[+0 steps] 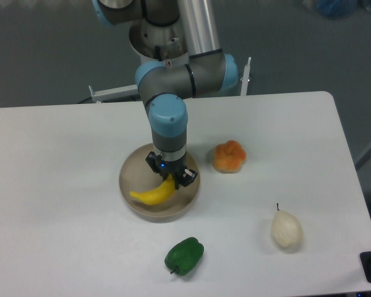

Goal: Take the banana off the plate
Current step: 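Lift the grasped banana up off the plate and away from it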

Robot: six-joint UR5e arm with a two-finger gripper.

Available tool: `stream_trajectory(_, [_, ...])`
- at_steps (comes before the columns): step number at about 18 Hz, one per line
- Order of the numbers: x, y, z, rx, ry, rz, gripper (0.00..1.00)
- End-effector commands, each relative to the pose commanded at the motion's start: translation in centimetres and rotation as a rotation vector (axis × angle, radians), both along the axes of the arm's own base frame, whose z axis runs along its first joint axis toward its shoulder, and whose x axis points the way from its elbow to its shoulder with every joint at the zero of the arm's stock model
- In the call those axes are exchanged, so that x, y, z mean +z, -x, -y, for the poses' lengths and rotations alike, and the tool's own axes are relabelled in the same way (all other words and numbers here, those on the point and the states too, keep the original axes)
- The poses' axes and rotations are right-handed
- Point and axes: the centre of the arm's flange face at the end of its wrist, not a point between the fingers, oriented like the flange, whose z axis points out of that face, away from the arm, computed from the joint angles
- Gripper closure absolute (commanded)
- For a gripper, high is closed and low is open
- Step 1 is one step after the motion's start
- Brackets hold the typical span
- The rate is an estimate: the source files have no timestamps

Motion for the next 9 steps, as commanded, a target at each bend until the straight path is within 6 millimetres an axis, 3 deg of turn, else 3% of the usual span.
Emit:
stream_trajectory(1, [0.8,0.7,0.0,-0.001,-0.012,-0.010,0.64])
stream_trajectory(2, [4.4,6.1,0.2,-0.045,-0.062,-0.075,0.64])
stream_trajectory(3, [5.8,8.2,0.2,-0.045,-0.081,-0.097,0.64])
stream_trajectory(9, [7.2,16.8,1.8,-0.068,-0.082,-0.162,0.64])
